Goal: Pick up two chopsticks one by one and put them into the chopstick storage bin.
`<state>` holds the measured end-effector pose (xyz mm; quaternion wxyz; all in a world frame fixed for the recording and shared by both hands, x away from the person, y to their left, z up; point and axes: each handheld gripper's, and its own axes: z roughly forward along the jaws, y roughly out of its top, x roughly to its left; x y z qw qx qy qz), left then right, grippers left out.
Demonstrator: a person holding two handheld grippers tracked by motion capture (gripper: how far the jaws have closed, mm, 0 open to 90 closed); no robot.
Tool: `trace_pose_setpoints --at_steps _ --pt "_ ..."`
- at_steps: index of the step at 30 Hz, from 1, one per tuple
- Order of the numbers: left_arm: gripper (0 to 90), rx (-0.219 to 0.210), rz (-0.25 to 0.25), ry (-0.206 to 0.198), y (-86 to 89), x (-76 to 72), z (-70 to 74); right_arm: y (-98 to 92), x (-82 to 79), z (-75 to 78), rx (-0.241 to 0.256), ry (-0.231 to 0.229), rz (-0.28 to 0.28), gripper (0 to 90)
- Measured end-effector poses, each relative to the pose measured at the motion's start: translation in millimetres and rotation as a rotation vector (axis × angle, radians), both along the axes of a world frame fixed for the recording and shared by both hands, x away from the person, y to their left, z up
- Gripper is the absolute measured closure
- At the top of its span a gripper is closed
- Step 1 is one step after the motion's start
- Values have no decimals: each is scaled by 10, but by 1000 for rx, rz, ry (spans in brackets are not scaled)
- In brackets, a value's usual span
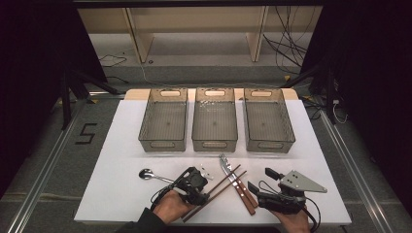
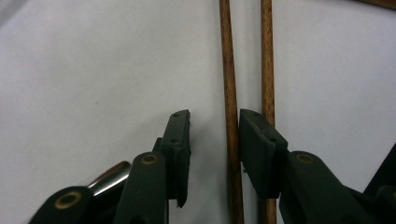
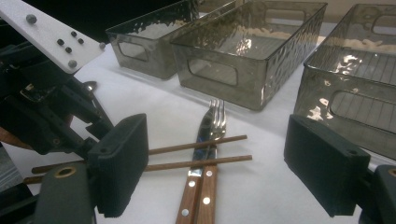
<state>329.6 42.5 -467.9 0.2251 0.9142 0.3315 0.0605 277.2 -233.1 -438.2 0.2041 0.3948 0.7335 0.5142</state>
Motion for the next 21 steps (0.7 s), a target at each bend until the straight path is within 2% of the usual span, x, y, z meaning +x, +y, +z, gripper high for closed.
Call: trace_pose_setpoints --at_steps 6,14,21 --pt "654 9 -10 -7 -17 -11 1 2 1 0 -1 2 -2 230" --pt "807 5 -16 0 -20 9 5 2 0 2 1 -7 3 231" --pt "840 -31 3 22 10 43 -3 -1 0 1 1 -3 2 231"
